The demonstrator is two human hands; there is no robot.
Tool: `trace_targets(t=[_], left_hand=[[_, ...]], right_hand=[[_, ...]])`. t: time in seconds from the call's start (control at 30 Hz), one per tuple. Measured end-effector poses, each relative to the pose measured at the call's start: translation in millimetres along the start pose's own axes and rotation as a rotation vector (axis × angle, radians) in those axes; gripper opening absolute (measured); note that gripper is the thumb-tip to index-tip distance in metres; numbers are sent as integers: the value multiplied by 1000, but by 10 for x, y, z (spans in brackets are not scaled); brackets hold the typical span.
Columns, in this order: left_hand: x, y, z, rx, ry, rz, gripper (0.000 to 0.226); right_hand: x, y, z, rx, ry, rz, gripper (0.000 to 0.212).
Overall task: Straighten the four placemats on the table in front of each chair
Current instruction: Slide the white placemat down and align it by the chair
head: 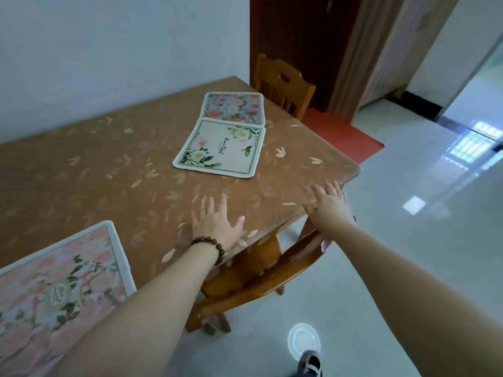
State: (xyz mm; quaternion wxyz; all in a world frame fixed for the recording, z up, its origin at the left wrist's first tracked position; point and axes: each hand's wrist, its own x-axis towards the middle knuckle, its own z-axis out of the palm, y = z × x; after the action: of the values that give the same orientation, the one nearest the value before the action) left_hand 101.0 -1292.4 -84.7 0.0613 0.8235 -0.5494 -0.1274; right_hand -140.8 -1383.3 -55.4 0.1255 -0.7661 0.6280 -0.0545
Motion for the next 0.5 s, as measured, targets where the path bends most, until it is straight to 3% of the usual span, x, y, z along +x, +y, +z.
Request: trace_targets(t=[0.2, 0.5], left_hand=[[33, 540, 121, -25, 41, -187, 78], [37, 578, 51, -6, 122, -395, 78]], right_hand=[[554, 344, -36, -1, -137, -178, 56], [970, 87, 17, 3, -245, -441, 53]])
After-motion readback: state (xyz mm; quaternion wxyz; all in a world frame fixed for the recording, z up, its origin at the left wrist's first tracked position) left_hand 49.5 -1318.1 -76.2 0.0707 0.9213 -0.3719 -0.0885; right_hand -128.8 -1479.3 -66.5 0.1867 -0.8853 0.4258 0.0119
